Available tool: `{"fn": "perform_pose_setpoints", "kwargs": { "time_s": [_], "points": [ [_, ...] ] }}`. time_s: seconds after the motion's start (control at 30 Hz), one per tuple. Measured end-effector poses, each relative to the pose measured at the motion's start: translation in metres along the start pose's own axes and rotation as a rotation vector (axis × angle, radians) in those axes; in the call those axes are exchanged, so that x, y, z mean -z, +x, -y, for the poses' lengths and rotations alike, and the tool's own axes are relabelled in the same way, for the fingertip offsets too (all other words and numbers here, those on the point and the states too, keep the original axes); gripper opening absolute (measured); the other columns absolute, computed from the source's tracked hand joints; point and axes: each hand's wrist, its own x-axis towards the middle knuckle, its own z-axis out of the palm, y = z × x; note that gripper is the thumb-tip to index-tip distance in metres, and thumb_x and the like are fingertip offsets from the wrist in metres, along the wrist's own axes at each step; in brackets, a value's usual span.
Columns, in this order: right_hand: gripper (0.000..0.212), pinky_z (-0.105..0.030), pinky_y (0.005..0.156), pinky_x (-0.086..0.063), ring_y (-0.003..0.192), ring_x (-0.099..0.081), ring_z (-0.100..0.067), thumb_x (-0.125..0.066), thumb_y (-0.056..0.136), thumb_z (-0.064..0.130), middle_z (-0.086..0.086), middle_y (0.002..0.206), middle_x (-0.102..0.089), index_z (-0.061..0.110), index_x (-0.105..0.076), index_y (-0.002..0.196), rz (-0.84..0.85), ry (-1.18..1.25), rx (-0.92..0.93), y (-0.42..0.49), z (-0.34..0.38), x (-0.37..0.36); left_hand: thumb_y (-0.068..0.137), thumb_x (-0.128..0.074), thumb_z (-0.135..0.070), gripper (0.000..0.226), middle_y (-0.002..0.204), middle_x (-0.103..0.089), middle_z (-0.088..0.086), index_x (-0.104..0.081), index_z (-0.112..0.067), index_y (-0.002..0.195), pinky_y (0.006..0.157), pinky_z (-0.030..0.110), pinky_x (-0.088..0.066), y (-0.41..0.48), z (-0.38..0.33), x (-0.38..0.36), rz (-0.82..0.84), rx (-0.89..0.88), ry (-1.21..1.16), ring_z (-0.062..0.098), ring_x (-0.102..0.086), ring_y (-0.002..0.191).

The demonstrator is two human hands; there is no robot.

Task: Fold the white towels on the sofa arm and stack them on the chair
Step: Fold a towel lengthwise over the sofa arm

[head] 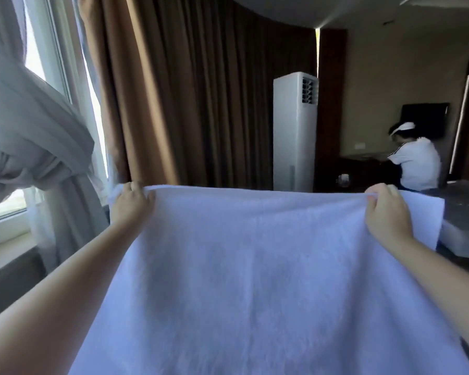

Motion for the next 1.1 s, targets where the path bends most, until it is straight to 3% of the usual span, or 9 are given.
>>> {"fn": "perform_pose_setpoints", "kwargs": {
  "time_s": [0.17,0.33,0.43,0.57,0.63,0.73,0.9,1.0,1.1],
  "points": [
    [0.015,-0.042,0.075,-0.038,0.098,-0.052,-0.041,-0.044,0.095,-0.001,-0.021,0.106,-0.054,0.003,-0.058,0.1,0.182,-0.076,-0.117,-0.024,-0.051,-0.066,0.097,-0.05,-0.026,0.041,0.14,-0.043,0.015,-0.043,-0.005,0.132,0.082,0.044,-0.043,0.0,0.03,-0.08,0.236,-0.002,0.107,0.038,-0.048,0.12],
    [0.016,-0.038,0.07,-0.037,0.094,-0.049,-0.034,-0.041,0.097,0.002,-0.017,0.106,-0.054,0.002,-0.057,0.099,0.302,-0.097,-0.209,-0.036,-0.074,-0.11,0.094,-0.052,-0.02,0.052,0.147,-0.038,0.013,-0.037,-0.004,0.141,0.091,0.044,-0.042,0.005,0.037,-0.138,0.329,-0.014,0.148,0.037,-0.047,0.124],
    [0.015,-0.041,0.074,-0.041,0.099,-0.051,-0.037,-0.043,0.096,0.002,-0.018,0.108,-0.055,0.002,-0.057,0.1,0.332,-0.1,-0.221,-0.041,-0.081,-0.126,0.093,-0.057,-0.022,0.067,0.158,-0.023,0.013,-0.025,-0.003,0.149,0.096,0.045,-0.04,0.001,0.046,-0.16,0.395,0.017,0.142,0.037,-0.044,0.13],
    [0.023,-0.035,0.074,-0.04,0.103,-0.056,-0.035,-0.054,0.093,0.005,-0.015,0.121,-0.056,0.003,-0.058,0.116,0.471,-0.065,-0.233,-0.061,-0.089,-0.127,0.089,-0.065,-0.027,0.086,0.163,0.002,0.009,-0.011,-0.008,0.154,0.082,0.044,-0.044,-0.03,0.039,-0.172,0.401,0.011,0.143,0.041,-0.055,0.114],
    [0.029,-0.031,0.073,-0.038,0.1,-0.061,-0.033,-0.059,0.09,0.003,-0.015,0.121,-0.057,0.003,-0.059,0.119,0.468,-0.012,-0.186,-0.074,-0.091,-0.117,0.088,-0.064,-0.023,0.079,0.162,-0.008,0.014,-0.02,-0.006,0.152,0.088,0.048,-0.044,-0.06,0.018,-0.172,0.348,-0.078,0.119,0.043,-0.053,0.116],
    [0.025,-0.037,0.078,-0.046,0.093,-0.063,-0.029,-0.06,0.087,-0.001,-0.012,0.116,-0.058,0.004,-0.062,0.112,0.408,0.076,-0.109,-0.101,-0.087,-0.087,0.088,-0.065,-0.019,0.057,0.151,-0.037,0.019,-0.045,0.0,0.139,0.106,0.052,-0.038,-0.127,-0.023,-0.167,0.34,-0.343,-0.094,0.04,-0.045,0.13],
    [0.021,-0.025,0.087,-0.042,0.1,-0.057,-0.019,-0.058,0.088,-0.004,-0.009,0.113,-0.06,0.002,-0.064,0.108,0.298,0.09,0.086,-0.169,-0.072,-0.019,0.091,-0.048,-0.033,0.041,0.136,-0.056,0.012,-0.064,-0.004,0.115,0.102,0.043,-0.044,-0.241,-0.082,-0.148,0.425,-0.699,-0.35,0.03,-0.052,0.123],
    [0.021,-0.031,0.091,-0.043,0.104,-0.057,-0.022,-0.051,0.091,0.009,-0.009,0.107,-0.064,0.002,-0.067,0.102,0.263,0.006,0.194,-0.225,-0.076,0.012,0.091,-0.051,-0.03,0.035,0.124,-0.062,0.01,-0.067,-0.002,0.106,0.094,0.041,-0.046,-0.293,-0.092,-0.141,0.395,-0.791,-0.336,0.031,-0.058,0.111],
    [0.018,-0.037,0.088,-0.045,0.099,-0.061,-0.027,-0.054,0.091,0.012,-0.008,0.105,-0.066,0.004,-0.069,0.095,0.271,-0.046,0.306,-0.281,-0.096,0.03,0.089,-0.059,-0.03,0.032,0.125,-0.06,0.013,-0.066,-0.004,0.107,0.099,0.046,-0.042,-0.329,-0.086,-0.143,0.372,-0.851,-0.294,0.031,-0.053,0.118]
  ]
}}
